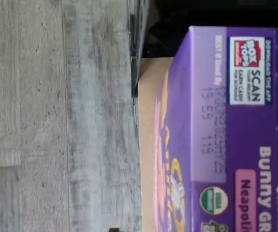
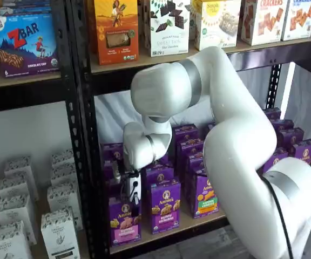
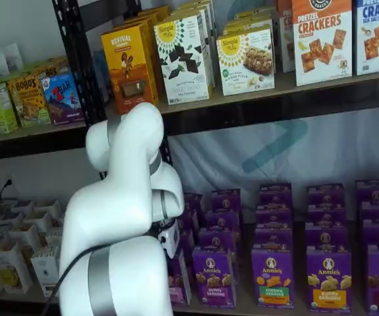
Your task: Pick up the purple box with a pink patch in the middle, on the bottom shelf, the first box from the left
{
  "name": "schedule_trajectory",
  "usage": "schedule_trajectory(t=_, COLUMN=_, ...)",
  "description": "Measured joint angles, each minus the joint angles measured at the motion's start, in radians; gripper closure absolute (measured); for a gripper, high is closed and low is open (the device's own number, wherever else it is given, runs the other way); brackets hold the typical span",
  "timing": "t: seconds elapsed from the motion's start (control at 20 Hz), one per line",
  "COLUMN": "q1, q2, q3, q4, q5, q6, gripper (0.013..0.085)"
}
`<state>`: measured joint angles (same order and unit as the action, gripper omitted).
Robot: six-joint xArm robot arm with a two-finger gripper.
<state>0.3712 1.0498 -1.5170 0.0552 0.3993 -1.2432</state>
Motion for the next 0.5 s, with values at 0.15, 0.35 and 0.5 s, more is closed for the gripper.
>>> schedule_trajectory(t=0.15, q1=-0.002, q2=0.006, q3=-0.001, q4=0.004, q5=-0.011, q6=-0.005, gripper=0.0130)
schedule_trajectory(t=0.35, q1=-0.003, q2=0.014, q3=-0.014, q4=0.008, q5=0.005, q6=-0.010, gripper=0.0130)
schedule_trajectory(t=0.5, q1=-0.002, q2=0.019, q3=-0.024, q4=0.018, q5=0.015, q6=-0.018, gripper=0.0130)
